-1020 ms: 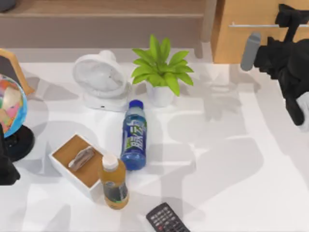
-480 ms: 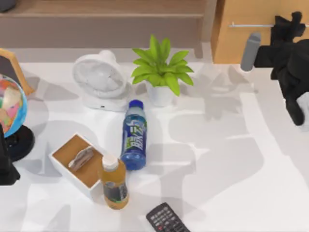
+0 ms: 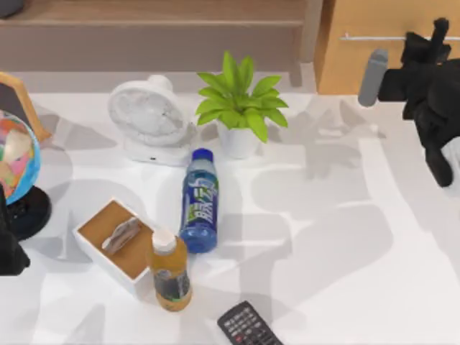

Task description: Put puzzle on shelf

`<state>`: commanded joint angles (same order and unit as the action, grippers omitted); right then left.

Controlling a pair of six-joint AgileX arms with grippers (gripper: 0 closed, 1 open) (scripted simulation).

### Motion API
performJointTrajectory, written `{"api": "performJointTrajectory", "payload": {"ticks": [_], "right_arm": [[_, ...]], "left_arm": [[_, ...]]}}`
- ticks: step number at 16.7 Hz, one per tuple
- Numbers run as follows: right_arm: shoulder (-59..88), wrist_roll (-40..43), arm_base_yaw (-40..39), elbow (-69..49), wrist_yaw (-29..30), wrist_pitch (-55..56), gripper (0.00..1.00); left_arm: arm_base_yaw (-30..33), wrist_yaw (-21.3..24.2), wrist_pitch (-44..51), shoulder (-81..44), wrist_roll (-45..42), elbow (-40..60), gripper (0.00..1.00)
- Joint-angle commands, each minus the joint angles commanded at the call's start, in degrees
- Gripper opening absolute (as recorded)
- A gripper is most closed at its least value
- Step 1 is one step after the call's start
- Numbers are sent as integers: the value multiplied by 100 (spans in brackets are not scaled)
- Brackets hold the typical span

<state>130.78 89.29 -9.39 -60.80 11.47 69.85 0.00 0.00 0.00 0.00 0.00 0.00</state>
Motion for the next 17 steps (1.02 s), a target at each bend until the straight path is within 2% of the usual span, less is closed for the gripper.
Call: {"api": "performJointTrajectory", "payload": {"ticks": [5,12,17], "right_arm": [[-40,-26,-21,105,26,40,0],[-649,-36,-198,1554,189,829,0],[-681,-28,-175,1628,194,890,0]], "left_arm": [[0,0,0,0,0,0,100],[0,0,0,0,0,0,100],[0,0,0,0,0,0,100]]}}
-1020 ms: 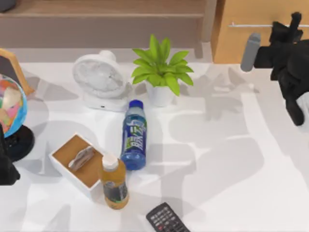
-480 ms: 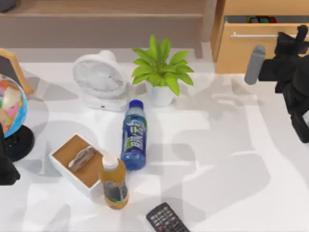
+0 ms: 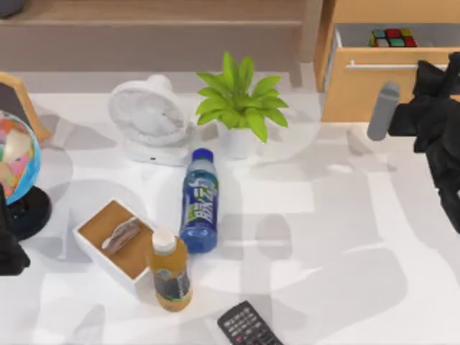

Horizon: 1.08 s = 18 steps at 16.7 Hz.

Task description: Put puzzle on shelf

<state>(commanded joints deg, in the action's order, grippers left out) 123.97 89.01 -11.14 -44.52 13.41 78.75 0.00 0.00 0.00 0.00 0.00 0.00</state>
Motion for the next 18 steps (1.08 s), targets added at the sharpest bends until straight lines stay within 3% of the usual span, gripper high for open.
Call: {"api": "performJointTrajectory", "payload": {"ticks": [8,18], "right_arm": [[-490,-15,-232,1337,240,792,0],[-708,-22,-394,2131,477,1367,0]], "left_arm": [[0,0,0,0,0,0,100],[0,0,0,0,0,0,100]]}}
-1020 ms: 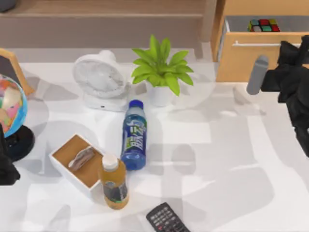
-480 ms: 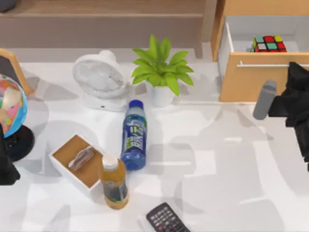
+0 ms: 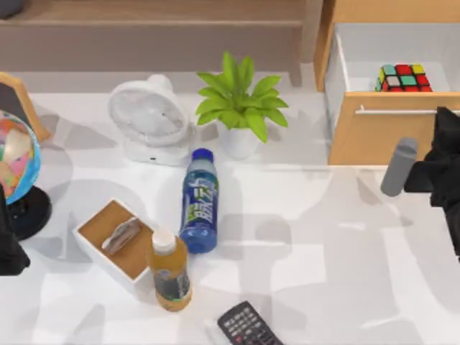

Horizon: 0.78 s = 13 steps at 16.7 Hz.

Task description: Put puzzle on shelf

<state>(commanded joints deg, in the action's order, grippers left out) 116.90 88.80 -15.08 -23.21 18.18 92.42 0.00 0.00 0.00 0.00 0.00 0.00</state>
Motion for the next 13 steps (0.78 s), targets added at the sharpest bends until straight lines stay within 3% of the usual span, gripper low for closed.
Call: {"api": "performJointTrajectory", "payload": {"ticks": [8,13], "right_arm": [[-240,7,-258,773,194,570,0],[-240,7,-258,773,194,570,38]], "left_arm": [[0,0,0,0,0,0,100],[0,0,0,0,0,0,100]]}}
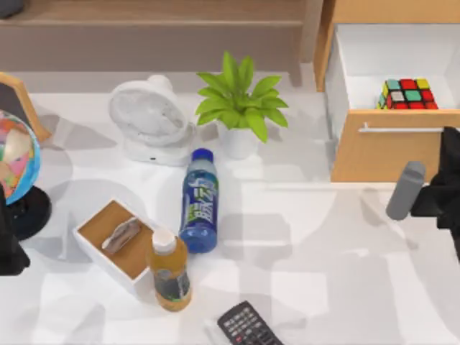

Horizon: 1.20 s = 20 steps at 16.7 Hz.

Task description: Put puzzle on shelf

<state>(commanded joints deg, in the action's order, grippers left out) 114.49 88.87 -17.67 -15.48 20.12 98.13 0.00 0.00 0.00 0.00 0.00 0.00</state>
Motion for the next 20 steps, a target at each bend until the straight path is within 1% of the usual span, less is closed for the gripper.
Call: {"api": "performJointTrajectory", "payload": {"ticks": [8,9,17,20], "right_arm": [[0,0,0,0,0,0,98],[0,0,0,0,0,0,100],[1,0,6,-10,0,-1,100],[-16,-7,-62,154,69,145,100]], "left_arm": [[0,0,0,0,0,0,100],[0,0,0,0,0,0,100],[0,0,0,0,0,0,100],[0,0,0,0,0,0,100]]}}
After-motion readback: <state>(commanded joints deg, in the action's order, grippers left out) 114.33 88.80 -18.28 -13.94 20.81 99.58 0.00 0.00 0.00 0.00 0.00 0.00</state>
